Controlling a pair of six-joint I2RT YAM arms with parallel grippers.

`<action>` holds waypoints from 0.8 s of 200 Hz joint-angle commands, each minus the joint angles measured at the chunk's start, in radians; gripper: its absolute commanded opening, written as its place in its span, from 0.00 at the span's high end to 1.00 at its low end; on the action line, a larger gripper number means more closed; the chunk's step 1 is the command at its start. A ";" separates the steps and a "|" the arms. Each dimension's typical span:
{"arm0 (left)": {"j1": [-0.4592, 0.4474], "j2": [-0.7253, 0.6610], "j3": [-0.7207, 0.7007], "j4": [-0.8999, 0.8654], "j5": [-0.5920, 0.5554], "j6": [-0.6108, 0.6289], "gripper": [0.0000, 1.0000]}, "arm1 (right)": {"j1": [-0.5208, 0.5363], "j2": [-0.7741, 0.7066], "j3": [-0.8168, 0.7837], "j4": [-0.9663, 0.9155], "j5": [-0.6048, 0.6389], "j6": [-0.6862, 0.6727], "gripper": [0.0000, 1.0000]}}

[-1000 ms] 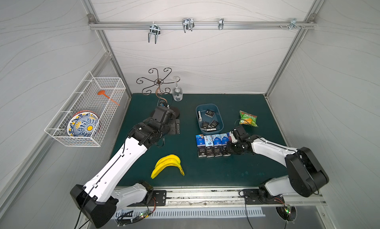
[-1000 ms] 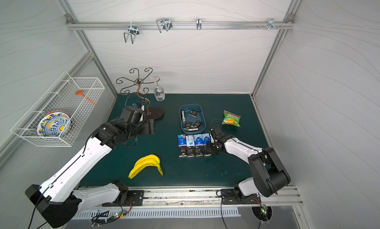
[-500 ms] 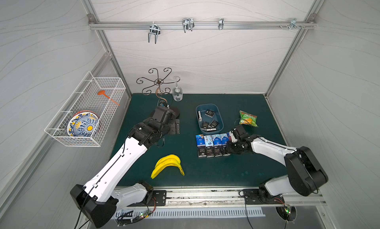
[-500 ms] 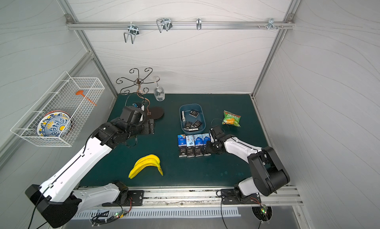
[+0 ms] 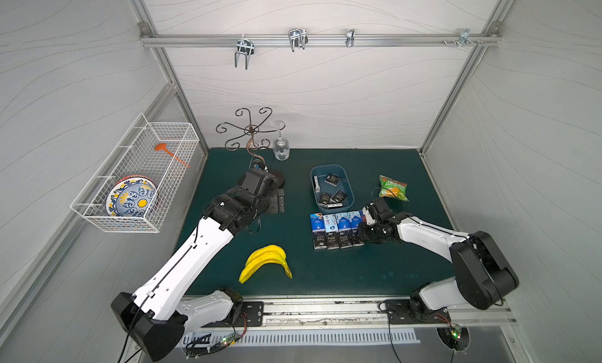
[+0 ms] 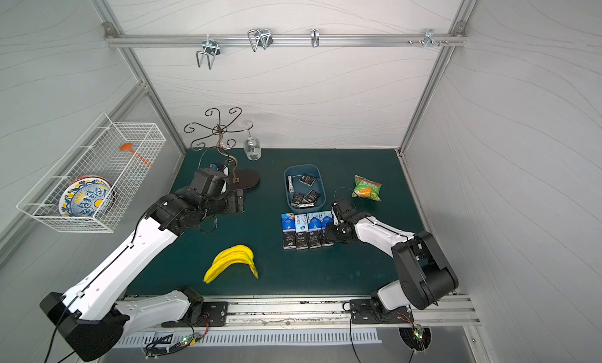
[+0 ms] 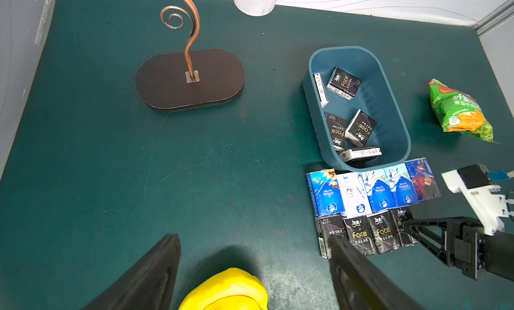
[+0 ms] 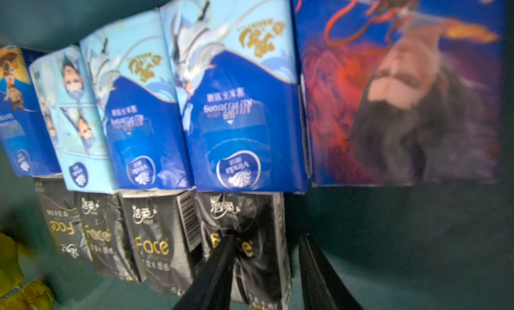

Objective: Take the pocket tissues out of the storage box
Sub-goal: Adjust the pocket tissues at the center of the board.

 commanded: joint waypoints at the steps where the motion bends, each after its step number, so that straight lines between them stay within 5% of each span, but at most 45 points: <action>1: 0.002 -0.001 0.035 0.012 -0.016 0.006 0.13 | -0.003 -0.035 0.015 -0.035 -0.008 0.006 0.56; 108: 0.003 0.014 0.029 0.023 -0.021 -0.002 0.12 | -0.004 -0.111 0.038 -0.088 -0.006 0.002 0.53; 160: 0.003 0.021 0.038 0.021 -0.060 -0.012 0.13 | -0.006 -0.134 0.088 -0.195 0.088 -0.028 0.49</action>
